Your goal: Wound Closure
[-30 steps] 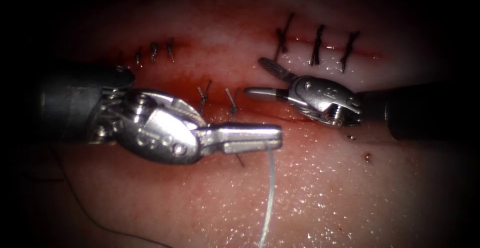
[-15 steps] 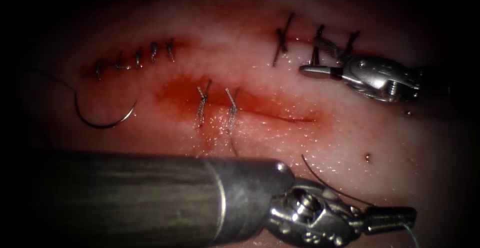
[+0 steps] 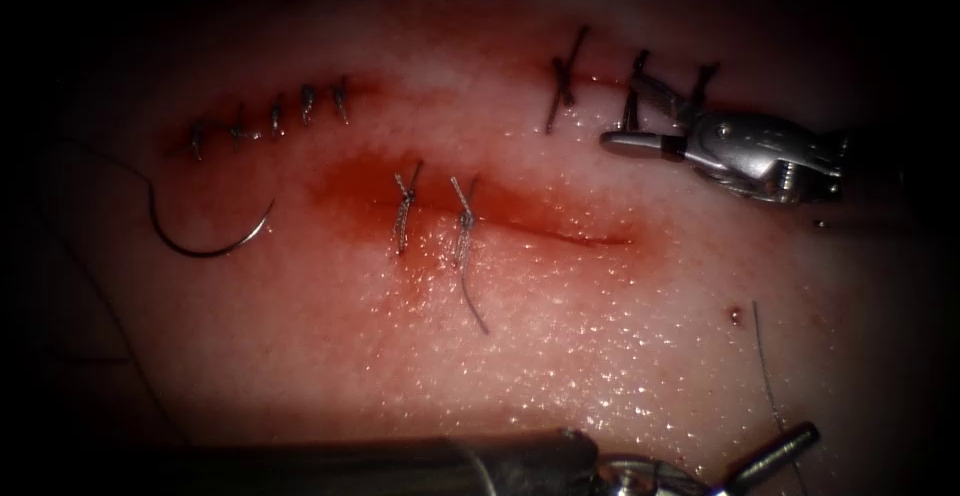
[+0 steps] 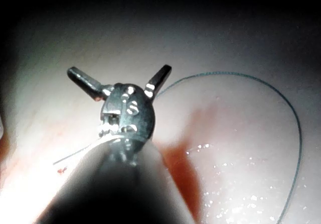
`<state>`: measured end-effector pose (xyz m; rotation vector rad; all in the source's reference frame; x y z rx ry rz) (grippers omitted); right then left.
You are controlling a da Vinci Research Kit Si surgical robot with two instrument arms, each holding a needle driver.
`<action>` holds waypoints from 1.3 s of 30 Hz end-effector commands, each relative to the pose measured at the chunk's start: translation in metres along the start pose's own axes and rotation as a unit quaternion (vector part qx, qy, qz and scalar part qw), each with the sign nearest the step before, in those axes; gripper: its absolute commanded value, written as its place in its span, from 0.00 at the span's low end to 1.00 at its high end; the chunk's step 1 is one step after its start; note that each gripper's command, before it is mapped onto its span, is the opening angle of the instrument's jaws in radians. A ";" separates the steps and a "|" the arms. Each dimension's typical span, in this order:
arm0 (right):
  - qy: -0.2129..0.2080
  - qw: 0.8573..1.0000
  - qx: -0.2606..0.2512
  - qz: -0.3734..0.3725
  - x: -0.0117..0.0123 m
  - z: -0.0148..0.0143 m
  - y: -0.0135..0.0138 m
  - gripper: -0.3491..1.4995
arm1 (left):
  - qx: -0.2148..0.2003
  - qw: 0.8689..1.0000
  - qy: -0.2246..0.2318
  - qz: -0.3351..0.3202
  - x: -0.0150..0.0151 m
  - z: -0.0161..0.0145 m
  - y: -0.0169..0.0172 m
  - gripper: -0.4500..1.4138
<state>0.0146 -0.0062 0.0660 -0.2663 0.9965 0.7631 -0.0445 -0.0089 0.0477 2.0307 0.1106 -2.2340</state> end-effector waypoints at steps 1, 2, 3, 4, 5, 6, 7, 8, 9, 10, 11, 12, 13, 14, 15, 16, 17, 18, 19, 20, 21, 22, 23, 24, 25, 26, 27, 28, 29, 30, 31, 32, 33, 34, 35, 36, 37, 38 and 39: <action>0.000 1.000 0.002 -0.016 -0.0001 0.0004 -0.0005 0.76 | -0.003 1.000 0.002 -0.009 -0.0004 -0.0002 0.0004 0.99; -0.002 1.000 0.003 -0.021 0.0000 0.0004 -0.0006 0.75 | -0.004 1.000 0.005 -0.012 -0.0003 -0.0010 0.0006 0.99; -0.003 1.000 0.003 -0.020 0.0002 0.0003 -0.0005 0.75 | -0.008 1.000 0.004 -0.013 -0.0003 -0.0020 0.0008 0.96; -0.002 1.000 0.009 -0.022 0.0004 0.0003 -0.0004 0.75 | -0.006 1.000 -0.006 -0.014 -0.0003 -0.0030 0.0009 0.92; 0.002 0.999 0.020 -0.024 0.0007 0.0003 -0.0003 0.77 | -0.002 1.000 -0.017 -0.014 -0.0005 -0.0039 0.0011 0.90; 0.007 0.999 0.037 -0.026 0.0010 0.0004 -0.0001 0.83 | -0.001 0.999 -0.034 -0.015 -0.0007 -0.0052 0.0013 0.85; 0.014 0.998 0.055 -0.024 0.0014 0.0005 -0.0001 0.89 | 0.005 0.998 -0.063 -0.017 -0.0014 -0.0071 0.0015 0.78; 0.014 0.998 0.055 -0.024 0.0014 0.0005 -0.0001 0.89 | 0.005 0.998 -0.063 -0.017 -0.0014 -0.0071 0.0015 0.78; 0.009 0.998 0.065 -0.024 0.0018 0.0006 -0.0005 0.93 | 0.020 0.994 -0.100 -0.026 -0.0027 -0.0093 0.0014 0.66; 0.002 0.997 0.070 -0.024 0.0019 0.0006 -0.0008 0.93 | 0.028 0.993 -0.113 -0.029 -0.0034 -0.0101 0.0013 0.59; -0.007 0.997 0.075 -0.024 0.0020 0.0006 -0.0012 0.94 | 0.034 0.991 -0.127 -0.027 -0.0041 -0.0109 0.0011 0.52; -0.016 0.996 0.080 -0.030 0.0021 0.0006 -0.0018 0.94 | 0.041 0.989 -0.140 -0.017 -0.0051 -0.0117 0.0009 0.52; -0.020 0.996 0.084 -0.033 0.0022 0.0005 -0.0023 0.94 | 0.046 0.987 -0.151 -0.011 -0.0058 -0.0123 0.0007 0.52; -0.023 0.995 0.091 -0.037 0.0022 0.0004 -0.0028 0.94 | 0.052 0.986 -0.160 -0.014 -0.0066 -0.0128 0.0005 0.51; -0.024 0.994 0.104 -0.037 0.0022 0.0002 -0.0036 0.94 | 0.059 0.983 -0.173 -0.011 -0.0076 -0.0135 0.0001 0.49; -0.025 0.992 0.115 -0.039 0.0022 -0.0002 -0.0042 0.94 | 0.065 0.981 -0.183 -0.010 -0.0084 -0.0139 -0.0001 0.49; -0.026 0.991 0.125 -0.043 0.0022 -0.0005 -0.0048 0.94 | 0.068 0.979 -0.192 -0.008 -0.0092 -0.0143 -0.0004 0.49; -0.029 0.989 0.136 -0.046 0.0020 -0.0011 -0.0057 0.93 | 0.072 0.977 -0.201 -0.001 -0.0102 -0.0147 -0.0007 0.49; -0.030 0.987 0.149 -0.051 0.0017 -0.0020 -0.0069 0.90 | 0.078 0.973 -0.215 0.005 -0.0118 -0.0152 -0.0013 0.49; -0.029 0.986 0.155 -0.053 0.0016 -0.0026 -0.0076 0.86 | 0.083 0.971 -0.225 0.013 -0.0129 -0.0154 -0.0017 0.50; -0.028 0.985 0.159 -0.055 0.0015 -0.0030 -0.0080 0.84 | 0.082 0.970 -0.227 0.022 -0.0137 -0.0156 -0.0019 0.51; -0.025 0.984 0.166 -0.057 0.0015 -0.0035 -0.0086 0.79 | 0.080 0.969 -0.232 0.037 -0.0156 -0.0159 -0.0024 0.51; -0.023 0.983 0.170 -0.060 0.0015 -0.0036 -0.0088 0.78 | 0.080 0.968 -0.234 0.041 -0.0164 -0.0160 -0.0025 0.51; -0.022 0.983 0.171 -0.063 0.0016 -0.0037 -0.0089 0.78 | 0.081 0.967 -0.236 0.043 -0.0171 -0.0162 -0.0027 0.51; -0.023 0.983 0.172 -0.063 0.0016 -0.0037 -0.0089 0.78 | 0.082 0.967 -0.238 0.045 -0.0178 -0.0163 -0.0028 0.51; -0.023 0.983 0.172 -0.066 0.0016 -0.0037 -0.0090 0.78 | 0.083 0.966 -0.240 0.047 -0.0186 -0.0165 -0.0030 0.51; -0.023 0.983 0.172 -0.066 0.0016 -0.0037 -0.0090 0.78 | 0.084 0.966 -0.241 0.048 -0.0192 -0.0167 -0.0032 0.53; -0.022 0.982 0.171 -0.070 0.0015 -0.0036 -0.0091 0.78 | 0.085 0.965 -0.243 0.050 -0.0197 -0.0169 -0.0034 0.54; -0.022 0.983 0.171 -0.070 0.0014 -0.0035 -0.0091 0.78 | 0.084 0.964 -0.245 0.056 -0.0203 -0.0171 -0.0036 0.55; -0.022 0.983 0.171 -0.071 0.0013 -0.0035 -0.0091 0.78 | 0.084 0.963 -0.248 0.063 -0.0207 -0.0173 -0.0037 0.55; -0.020 0.983 0.170 -0.072 0.0011 -0.0034 -0.0093 0.78 | 0.084 0.962 -0.251 0.065 -0.0216 -0.0176 -0.0039 0.55; -0.021 0.983 0.170 -0.073 0.0010 -0.0034 -0.0094 0.78 | 0.084 0.961 -0.254 0.065 -0.0219 -0.0176 -0.0038 0.55; -0.022 0.982 0.171 -0.073 0.0009 -0.0034 -0.0094 0.78 | 0.083 0.960 -0.258 0.066 -0.0222 -0.0176 -0.0037 0.55; -0.022 0.982 0.171 -0.073 0.0008 -0.0033 -0.0094 0.78 | 0.084 0.959 -0.264 0.067 -0.0226 -0.0175 -0.0035 0.55; -0.022 0.982 0.171 -0.074 0.0008 -0.0033 -0.0094 0.78 | 0.083 0.958 -0.266 0.067 -0.0228 -0.0173 -0.0034 0.55; -0.022 0.982 0.171 -0.074 0.0008 -0.0033 -0.0094 0.78 | 0.081 0.958 -0.268 0.067 -0.0230 -0.0171 -0.0032 0.54; -0.021 0.982 0.171 -0.074 0.0008 -0.0033 -0.0094 0.78 | 0.078 0.958 -0.268 0.067 -0.0232 -0.0169 -0.0030 0.54; -0.021 0.982 0.171 -0.074 0.0008 -0.0033 -0.0094 0.78 | 0.074 0.958 -0.269 0.070 -0.0233 -0.0167 -0.0029 0.54; -0.021 0.982 0.171 -0.074 0.0008 -0.0033 -0.0094 0.78 | 0.071 0.957 -0.271 0.073 -0.0235 -0.0166 -0.0028 0.54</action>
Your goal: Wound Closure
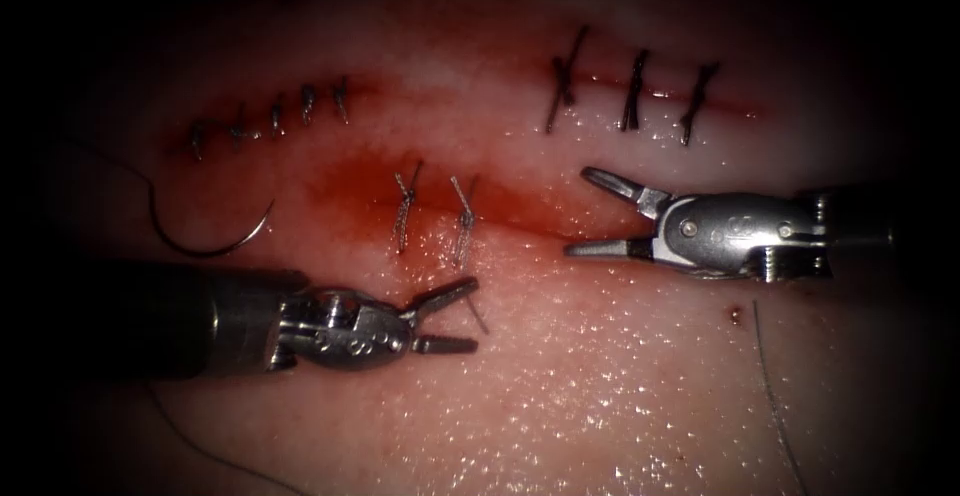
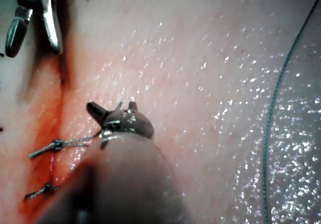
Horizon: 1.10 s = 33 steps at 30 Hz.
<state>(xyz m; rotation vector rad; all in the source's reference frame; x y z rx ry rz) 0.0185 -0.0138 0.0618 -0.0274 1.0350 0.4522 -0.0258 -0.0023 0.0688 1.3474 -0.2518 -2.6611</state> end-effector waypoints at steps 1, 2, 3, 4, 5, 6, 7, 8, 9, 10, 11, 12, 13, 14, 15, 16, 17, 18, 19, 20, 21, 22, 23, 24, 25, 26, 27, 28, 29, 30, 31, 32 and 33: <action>0.000 1.000 0.001 0.000 -0.0004 0.0007 -0.0006 0.78 | -0.004 1.000 -0.003 0.001 0.0000 0.0009 0.0008 0.54; 0.001 1.000 0.001 0.000 -0.0005 0.0008 -0.0007 0.78 | -0.004 1.000 -0.005 0.002 -0.0002 0.0011 0.0009 0.54; 0.001 1.000 0.001 -0.001 -0.0005 0.0008 -0.0007 0.78 | -0.004 1.000 -0.005 0.002 -0.0002 0.0012 0.0009 0.54; 0.001 1.000 0.001 -0.001 -0.0005 0.0009 -0.0007 0.78 | -0.003 1.000 -0.006 0.002 -0.0003 0.0014 0.0009 0.54; 0.001 1.000 0.000 -0.001 -0.0006 0.0009 -0.0007 0.78 | -0.003 1.000 -0.005 0.002 -0.0003 0.0015 0.0009 0.53; 0.001 1.000 0.000 -0.001 -0.0006 0.0010 -0.0008 0.78 | -0.003 1.000 -0.005 0.002 -0.0003 0.0016 0.0009 0.53; 0.000 1.000 0.000 -0.002 -0.0007 0.0011 -0.0008 0.78 | -0.002 1.000 -0.006 0.005 -0.0003 0.0017 0.0008 0.53; 0.000 1.000 0.000 -0.002 -0.0007 0.0011 -0.0008 0.78 | -0.002 1.000 -0.007 0.007 -0.0002 0.0019 0.0008 0.53; 0.000 1.000 0.000 -0.002 -0.0008 0.0012 -0.0009 0.78 | -0.001 1.000 -0.008 0.010 -0.0002 0.0020 0.0008 0.52; 0.000 1.000 0.000 -0.003 -0.0009 0.0013 -0.0010 0.77 | 0.000 1.000 -0.009 0.013 -0.0001 0.0022 0.0008 0.52; -0.001 1.000 0.000 -0.004 -0.0009 0.0014 -0.0010 0.77 | 0.000 1.000 -0.010 0.015 -0.0001 0.0024 0.0008 0.51; -0.002 1.000 0.001 -0.004 -0.0010 0.0014 -0.0011 0.77 | 0.001 1.000 -0.011 0.018 0.0000 0.0025 0.0009 0.50; -0.002 1.000 0.001 -0.005 -0.0010 0.0015 -0.0012 0.77 | 0.000 1.000 -0.013 0.021 0.0000 0.0027 0.0009 0.50; -0.001 1.000 0.002 -0.005 -0.0011 0.0015 -0.0012 0.77 | 0.000 1.000 -0.012 0.022 0.0000 0.0027 0.0010 0.50; -0.001 1.000 0.002 -0.005 -0.0011 0.0015 -0.0012 0.77 | 0.000 1.000 -0.012 0.022 0.0000 0.0028 0.0011 0.49; -0.001 1.000 0.002 -0.005 -0.0011 0.0015 -0.0012 0.77 | 0.000 1.000 -0.012 0.022 0.0000 0.0028 0.0012 0.47; -0.001 1.000 0.002 -0.005 -0.0011 0.0015 -0.0011 0.76 | 0.000 1.000 -0.012 0.022 0.0000 0.0028 0.0012 0.46; -0.001 1.000 0.002 -0.005 -0.0011 0.0015 -0.0011 0.76 | 0.000 1.000 -0.012 0.022 0.0000 0.0028 0.0012 0.44; -0.001 1.000 0.002 -0.005 -0.0011 0.0015 -0.0011 0.76 | 0.000 1.000 -0.012 0.022 0.0000 0.0028 0.0011 0.41; -0.001 1.000 0.002 -0.006 -0.0012 0.0015 -0.0011 0.76 | -0.001 1.000 -0.011 0.025 0.0001 0.0028 0.0011 0.36; -0.001 1.000 0.002 -0.006 -0.0012 0.0015 -0.0012 0.76 | -0.001 1.000 -0.010 0.027 0.0000 0.0028 0.0011 0.30; -0.001 1.000 0.002 -0.006 -0.0013 0.0016 -0.0012 0.76 | -0.004 1.000 -0.005 0.027 0.0000 0.0027 0.0010 0.20; -0.002 1.000 0.003 -0.007 -0.0014 0.0016 -0.0013 0.75 | -0.006 1.000 -0.002 0.027 -0.0001 0.0026 0.0009 0.04; -0.003 1.000 0.004 -0.008 -0.0015 0.0016 -0.0014 0.73 | -0.008 1.000 0.001 0.027 -0.0001 0.0025 0.0008 0.00; -0.004 1.000 0.005 -0.011 -0.0016 0.0016 -0.0015 0.69 | -0.010 1.000 0.005 0.027 -0.0002 0.0023 0.0007 0.00; -0.002 1.000 0.020 -0.016 -0.0018 0.0017 -0.0016 0.62 | -0.011 1.000 0.007 0.027 -0.0005 0.0020 0.0003 0.00; 0.003 0.999 0.030 -0.021 -0.0020 0.0018 -0.0017 0.60 | -0.012 1.000 0.008 0.027 -0.0006 0.0018 0.0001 0.00; 0.008 0.999 0.038 -0.023 -0.0022 0.0020 -0.0018 0.58 | -0.013 1.000 0.009 0.026 -0.0008 0.0016 -0.0001 0.00; 0.013 0.998 0.049 -0.028 -0.0025 0.0022 -0.0019 0.58 | -0.014 1.000 0.009 0.026 -0.0010 0.0012 -0.0004 0.00; 0.017 0.998 0.056 -0.033 -0.0028 0.0024 -0.0020 0.58 | -0.014 1.000 0.006 0.026 -0.0011 0.0010 -0.0006 0.00; 0.019 0.997 0.063 -0.037 -0.0031 0.0026 -0.0020 0.58 | -0.012 1.000 0.004 0.025 -0.0013 0.0007 -0.0008 0.00; 0.024 0.996 0.071 -0.042 -0.0034 0.0030 -0.0022 0.58 | -0.010 1.000 0.005 0.024 -0.0014 0.0004 -0.0010 0.00; 0.028 0.995 0.078 -0.046 -0.0037 0.0033 -0.0023 0.58 | -0.007 1.000 0.006 0.022 -0.0014 0.0001 -0.0013 0.00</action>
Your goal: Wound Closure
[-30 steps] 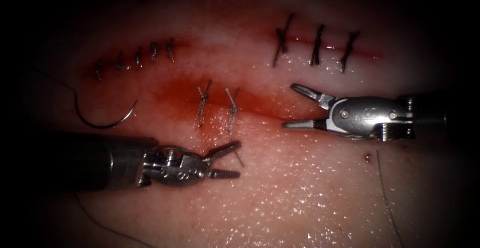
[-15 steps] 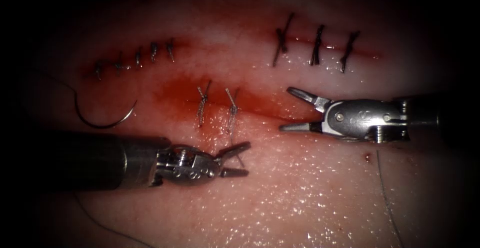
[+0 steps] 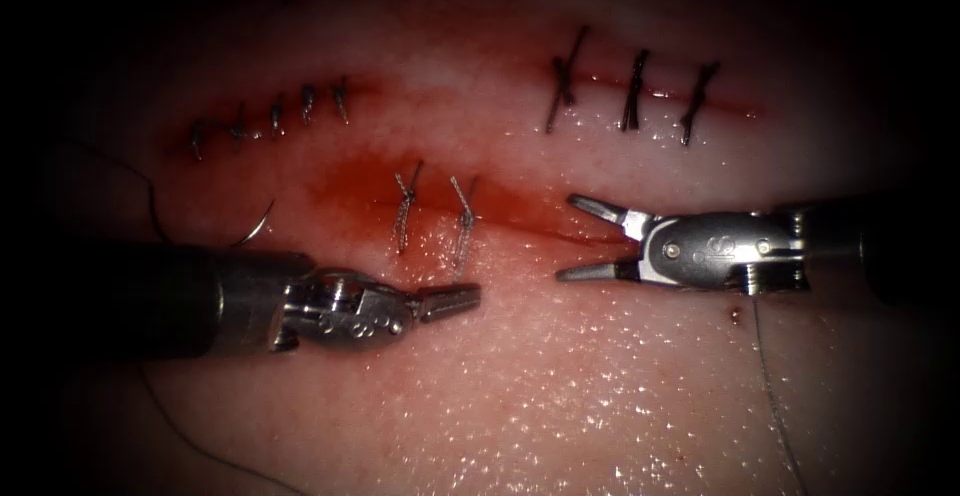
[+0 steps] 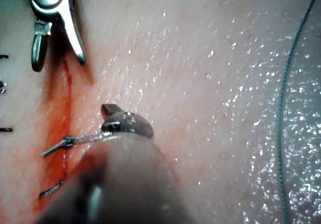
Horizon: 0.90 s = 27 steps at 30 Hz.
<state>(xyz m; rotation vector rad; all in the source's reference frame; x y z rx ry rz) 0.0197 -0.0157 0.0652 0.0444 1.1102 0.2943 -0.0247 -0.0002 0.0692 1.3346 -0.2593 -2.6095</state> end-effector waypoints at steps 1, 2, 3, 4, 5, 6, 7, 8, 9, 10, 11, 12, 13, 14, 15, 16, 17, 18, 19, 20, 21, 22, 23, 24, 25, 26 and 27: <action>0.005 1.000 0.012 -0.006 -0.0010 0.0014 -0.0008 0.58 | 0.003 1.000 0.004 -0.004 0.0000 0.0004 0.0005 0.00; 0.009 1.000 0.020 -0.012 -0.0015 0.0020 -0.0009 0.58 | 0.007 1.000 0.008 -0.005 0.0000 0.0000 0.0002 0.00; 0.012 0.999 0.025 -0.017 -0.0018 0.0024 -0.0011 0.58 | 0.011 1.000 0.012 -0.007 0.0000 -0.0002 0.0000 0.00; 0.022 0.999 0.037 -0.028 -0.0024 0.0034 -0.0014 0.58 | 0.015 1.000 0.016 -0.010 0.0001 -0.0006 -0.0004 0.00; 0.025 0.998 0.043 -0.032 -0.0026 0.0039 -0.0016 0.58 | 0.016 1.000 0.016 -0.011 0.0001 -0.0009 -0.0005 0.00; 0.031 0.997 0.050 -0.043 -0.0027 0.0049 -0.0018 0.60 | 0.018 1.000 0.017 -0.013 0.0003 -0.0011 -0.0007 0.00; 0.034 0.997 0.046 -0.045 -0.0026 0.0053 -0.0019 0.62 | 0.018 1.000 0.018 -0.014 0.0004 -0.0013 -0.0007 0.00; 0.038 0.997 0.043 -0.050 -0.0025 0.0057 -0.0020 0.64 | 0.018 1.000 0.018 -0.015 0.0005 -0.0014 -0.0007 0.00; 0.053 0.996 0.032 -0.057 -0.0022 0.0067 -0.0021 0.64 | 0.019 1.000 0.018 -0.014 0.0008 -0.0015 -0.0008 0.00; 0.057 0.996 0.026 -0.063 -0.0020 0.0071 -0.0022 0.64 | 0.019 1.000 0.018 -0.014 0.0009 -0.0016 -0.0008 0.00; 0.062 0.996 0.022 -0.065 -0.0018 0.0075 -0.0022 0.64 | 0.019 1.000 0.018 -0.012 0.0010 -0.0016 -0.0008 0.00; 0.066 0.995 0.016 -0.071 -0.0016 0.0080 -0.0022 0.64 | 0.019 1.000 0.017 -0.013 0.0012 -0.0016 -0.0007 0.00; 0.070 0.995 0.011 -0.073 -0.0014 0.0084 -0.0023 0.65 | 0.019 1.000 0.017 -0.013 0.0013 -0.0017 -0.0007 0.00; 0.075 0.994 0.007 -0.076 -0.0013 0.0087 -0.0023 0.65 | 0.019 1.000 0.016 -0.011 0.0015 -0.0017 -0.0007 0.00; 0.079 0.994 0.001 -0.079 -0.0012 0.0093 -0.0023 0.67 | 0.019 1.000 0.016 -0.012 0.0016 -0.0017 -0.0007 0.00; 0.081 0.994 -0.002 -0.079 -0.0010 0.0096 -0.0023 0.67 | 0.019 1.000 0.016 -0.012 0.0017 -0.0017 -0.0007 0.00; 0.081 0.993 -0.005 -0.081 -0.0009 0.0099 -0.0023 0.67 | 0.019 1.000 0.016 -0.013 0.0018 -0.0017 -0.0007 0.00; 0.084 0.993 -0.009 -0.084 -0.0007 0.0104 -0.0024 0.67 | 0.019 1.000 0.015 -0.010 0.0020 -0.0017 -0.0007 0.00; 0.086 0.992 -0.012 -0.086 -0.0006 0.0107 -0.0024 0.67 | 0.019 1.000 0.015 -0.011 0.0021 -0.0017 -0.0007 0.00; 0.088 0.992 -0.017 -0.092 -0.0003 0.0113 -0.0025 0.67 | 0.020 1.000 0.014 -0.012 0.0022 -0.0017 -0.0007 0.00; 0.089 0.991 -0.020 -0.094 -0.0001 0.0117 -0.0025 0.67 | 0.021 1.000 0.012 -0.012 0.0024 -0.0017 -0.0007 0.00; 0.091 0.991 -0.024 -0.094 0.0001 0.0123 -0.0027 0.67 | 0.021 1.000 0.012 -0.013 0.0025 -0.0016 -0.0006 0.00; 0.093 0.991 -0.027 -0.097 0.0003 0.0126 -0.0028 0.67 | 0.021 1.000 0.012 -0.013 0.0026 -0.0016 -0.0006 0.00; 0.094 0.990 -0.029 -0.099 0.0004 0.0128 -0.0028 0.67 | 0.020 1.000 0.013 -0.013 0.0026 -0.0016 -0.0006 0.00; 0.096 0.990 -0.032 -0.102 0.0004 0.0130 -0.0029 0.68 | 0.021 1.000 0.013 -0.014 0.0027 -0.0016 -0.0005 0.00; 0.097 0.989 -0.034 -0.105 0.0005 0.0133 -0.0029 0.68 | 0.021 1.000 0.012 -0.014 0.0028 -0.0015 -0.0005 0.00; 0.097 0.989 -0.036 -0.108 0.0005 0.0135 -0.0029 0.68 | 0.021 1.000 0.012 -0.014 0.0028 -0.0015 -0.0005 0.00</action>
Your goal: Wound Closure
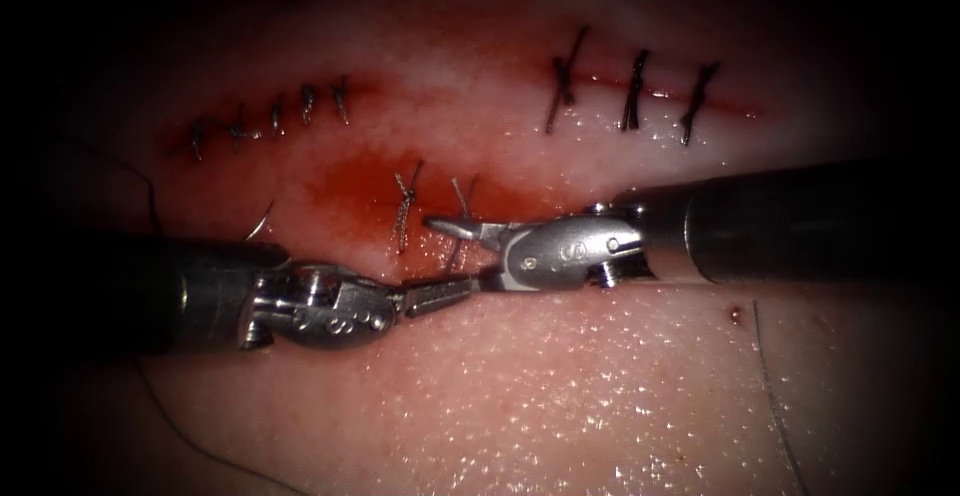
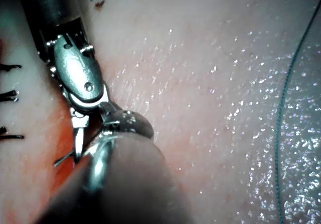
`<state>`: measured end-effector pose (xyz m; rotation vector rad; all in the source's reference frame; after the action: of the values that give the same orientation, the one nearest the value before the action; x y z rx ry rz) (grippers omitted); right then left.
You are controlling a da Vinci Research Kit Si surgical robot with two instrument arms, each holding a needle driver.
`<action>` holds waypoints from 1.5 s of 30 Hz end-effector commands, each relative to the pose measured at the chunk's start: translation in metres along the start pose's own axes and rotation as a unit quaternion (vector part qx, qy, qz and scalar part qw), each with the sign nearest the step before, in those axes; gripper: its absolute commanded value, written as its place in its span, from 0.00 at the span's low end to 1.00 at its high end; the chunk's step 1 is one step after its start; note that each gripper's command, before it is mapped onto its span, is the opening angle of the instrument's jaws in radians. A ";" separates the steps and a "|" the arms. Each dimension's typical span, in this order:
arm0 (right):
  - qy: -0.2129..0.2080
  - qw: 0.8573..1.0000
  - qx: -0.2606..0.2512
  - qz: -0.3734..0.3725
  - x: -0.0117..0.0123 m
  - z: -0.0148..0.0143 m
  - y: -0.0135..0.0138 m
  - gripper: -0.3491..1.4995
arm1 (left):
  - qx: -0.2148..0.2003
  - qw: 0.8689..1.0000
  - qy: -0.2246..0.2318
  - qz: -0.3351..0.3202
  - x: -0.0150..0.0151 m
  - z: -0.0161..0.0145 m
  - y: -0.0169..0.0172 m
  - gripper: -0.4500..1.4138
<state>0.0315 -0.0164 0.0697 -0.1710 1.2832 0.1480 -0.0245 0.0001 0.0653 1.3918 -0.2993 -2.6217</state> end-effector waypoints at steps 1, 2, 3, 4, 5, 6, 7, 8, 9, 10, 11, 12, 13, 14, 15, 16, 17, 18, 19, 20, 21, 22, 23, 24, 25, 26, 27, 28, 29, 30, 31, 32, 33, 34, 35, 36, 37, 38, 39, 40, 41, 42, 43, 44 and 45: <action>0.001 1.000 0.000 -0.004 -0.0002 0.0011 -0.0006 0.68 | -0.002 1.000 0.001 -0.001 0.0000 0.0008 0.0007 0.00; 0.002 1.000 -0.004 -0.004 -0.0003 0.0012 -0.0006 0.68 | -0.001 1.000 0.001 -0.001 0.0000 0.0008 0.0008 0.00; 0.005 1.000 -0.007 -0.007 -0.0002 0.0014 -0.0006 0.68 | -0.002 1.000 0.002 -0.001 0.0000 0.0008 0.0008 0.00; 0.007 1.000 -0.009 -0.007 -0.0002 0.0014 -0.0005 0.68 | -0.002 1.000 0.002 -0.001 0.0000 0.0009 0.0008 0.00; 0.008 1.000 -0.011 -0.007 -0.0001 0.0016 -0.0005 0.68 | -0.002 1.000 0.002 -0.001 0.0000 0.0009 0.0008 0.00; 0.008 1.000 -0.012 -0.009 0.0000 0.0017 -0.0005 0.68 | -0.001 1.000 0.001 -0.001 0.0000 0.0009 0.0008 0.00; 0.009 1.000 -0.013 -0.009 0.0001 0.0019 -0.0005 0.67 | -0.002 1.000 0.003 -0.001 0.0001 0.0010 0.0008 0.00; 0.009 1.000 -0.014 -0.012 0.0002 0.0021 -0.0005 0.67 | -0.002 1.000 0.002 -0.001 0.0001 0.0010 0.0008 0.00; 0.008 1.000 -0.015 -0.012 0.0002 0.0023 -0.0005 0.67 | -0.002 1.000 0.002 -0.001 0.0001 0.0010 0.0009 0.00; 0.007 1.000 -0.017 -0.012 0.0003 0.0026 -0.0006 0.67 | -0.002 1.000 0.003 -0.001 0.0001 0.0011 0.0009 0.00; 0.006 1.000 -0.018 -0.015 0.0003 0.0028 -0.0006 0.67 | -0.002 1.000 0.003 -0.001 0.0001 0.0011 0.0009 0.00; 0.006 1.000 -0.019 -0.015 0.0003 0.0029 -0.0006 0.67 | -0.002 1.000 0.003 -0.001 0.0002 0.0011 0.0009 0.00; 0.005 1.000 -0.019 -0.015 0.0004 0.0031 -0.0007 0.67 | -0.002 1.000 0.003 -0.001 0.0002 0.0011 0.0010 0.00; 0.005 1.000 -0.019 -0.017 0.0004 0.0032 -0.0007 0.67 | -0.002 1.000 0.003 -0.001 0.0002 0.0011 0.0010 0.00; 0.005 1.000 -0.020 -0.017 0.0004 0.0033 -0.0007 0.67 | -0.002 1.000 0.003 -0.001 0.0003 0.0010 0.0010 0.00; 0.005 1.000 -0.020 -0.017 0.0004 0.0033 -0.0006 0.67 | -0.002 1.000 0.004 -0.001 0.0003 0.0010 0.0010 0.00; 0.004 1.000 -0.020 -0.020 0.0004 0.0033 -0.0006 0.65 | -0.002 1.000 0.004 -0.001 0.0003 0.0010 0.0010 0.00; 0.004 1.000 -0.020 -0.020 0.0003 0.0033 -0.0006 0.65 | -0.002 1.000 0.004 -0.001 0.0003 0.0011 0.0010 0.00; 0.004 1.000 -0.020 -0.021 0.0003 0.0034 -0.0006 0.63 | -0.002 1.000 0.004 -0.001 0.0003 0.0011 0.0010 0.00; 0.004 0.999 -0.020 -0.024 0.0002 0.0034 -0.0006 0.50 | -0.002 1.000 0.004 -0.001 0.0003 0.0011 0.0010 0.00; 0.005 0.999 -0.021 -0.028 0.0001 0.0034 -0.0007 0.31 | -0.002 1.000 0.004 -0.001 0.0003 0.0010 0.0010 0.00; 0.003 0.999 -0.019 -0.034 0.0001 0.0035 -0.0008 0.03 | -0.002 1.000 0.004 -0.001 0.0004 0.0010 0.0011 0.00; -0.001 0.999 -0.017 -0.046 0.0000 0.0036 -0.0009 0.00 | -0.002 1.000 0.004 -0.001 0.0004 0.0011 0.0011 0.00; -0.007 0.999 -0.012 -0.052 0.0000 0.0037 -0.0010 0.00 | -0.002 1.000 0.004 -0.001 0.0004 0.0011 0.0012 0.00; -0.013 0.998 -0.008 -0.058 0.0000 0.0038 -0.0011 0.00 | -0.002 1.000 0.003 -0.001 0.0005 0.0010 0.0012 0.00; -0.015 0.998 -0.007 -0.061 -0.0001 0.0039 -0.0013 0.00 | -0.003 1.000 0.005 -0.001 0.0006 0.0010 0.0013 0.00; -0.015 0.998 -0.006 -0.065 -0.0001 0.0040 -0.0014 0.00 | -0.003 1.000 0.004 -0.001 0.0007 0.0010 0.0014 0.00; -0.014 0.998 -0.006 -0.068 0.0000 0.0040 -0.0015 0.00 | -0.003 1.000 0.005 -0.001 0.0008 0.0009 0.0016 0.00; -0.013 0.998 -0.005 -0.068 0.0000 0.0040 -0.0016 0.00 | -0.003 1.000 0.005 -0.001 0.0009 0.0008 0.0017 0.00; -0.013 0.997 -0.004 -0.070 0.0001 0.0039 -0.0016 0.00 | -0.004 1.000 0.005 0.000 0.0010 0.0006 0.0018 0.00; -0.013 0.998 -0.004 -0.069 0.0002 0.0038 -0.0014 0.21 | -0.005 1.000 0.006 0.000 0.0011 0.0003 0.0021 0.00; -0.013 0.998 -0.004 -0.062 0.0003 0.0037 -0.0013 0.48 | -0.006 1.000 0.007 0.000 0.0013 -0.0001 0.0023 0.00; -0.016 0.998 -0.006 -0.055 0.0004 0.0035 -0.0011 0.70 | -0.007 1.000 0.009 0.001 0.0014 -0.0005 0.0025 0.00; -0.021 0.998 -0.012 -0.051 0.0006 0.0033 -0.0009 0.80 | -0.009 1.000 0.011 0.002 0.0015 -0.0012 0.0029 0.00; -0.025 0.998 -0.017 -0.047 0.0007 0.0030 -0.0006 0.84 | -0.010 1.000 0.013 0.002 0.0016 -0.0019 0.0032 0.00; -0.026 0.998 -0.019 -0.045 0.0008 0.0027 -0.0004 0.86 | -0.009 1.000 0.012 0.006 0.0017 -0.0027 0.0036 0.00; -0.026 0.999 -0.018 -0.043 0.0009 0.0023 -0.0001 0.87 | -0.008 1.000 0.012 -0.001 0.0017 -0.0037 0.0042 0.00; -0.026 0.999 -0.018 -0.042 0.0010 0.0019 0.0001 0.87 | -0.009 1.000 0.011 -0.006 0.0017 -0.0046 0.0047 0.00; -0.027 0.999 -0.019 -0.042 0.0010 0.0015 0.0003 0.87 | -0.009 1.000 0.010 -0.007 0.0017 -0.0056 0.0052 0.00; -0.030 0.998 -0.022 -0.041 0.0010 0.0010 0.0004 0.87 | -0.010 1.000 0.007 -0.017 0.0017 -0.0070 0.0060 0.00; -0.031 0.998 -0.024 -0.041 0.0009 0.0007 0.0005 0.87 | -0.010 1.000 0.007 -0.024 0.0016 -0.0082 0.0065 0.00; -0.031 0.998 -0.024 -0.042 0.0008 0.0004 0.0005 0.87 | -0.011 1.000 0.005 -0.029 0.0015 -0.0093 0.0071 0.00; -0.031 0.998 -0.023 -0.043 0.0007 0.0002 0.0004 0.87 | -0.010 0.999 0.002 -0.039 0.0014 -0.0106 0.0076 0.00; -0.031 0.998 -0.024 -0.043 0.0006 0.0000 0.0004 0.87 | -0.008 0.999 -0.002 -0.053 0.0013 -0.0121 0.0083 0.00; -0.031 0.998 -0.023 -0.040 0.0005 -0.0001 0.0004 0.87 | -0.006 0.998 -0.005 -0.070 0.0011 -0.0133 0.0088 0.00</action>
<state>0.0309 -0.0154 0.0686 -0.2592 1.2088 0.1132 -0.0122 -0.0098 0.0585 1.4572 -0.1907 -2.7560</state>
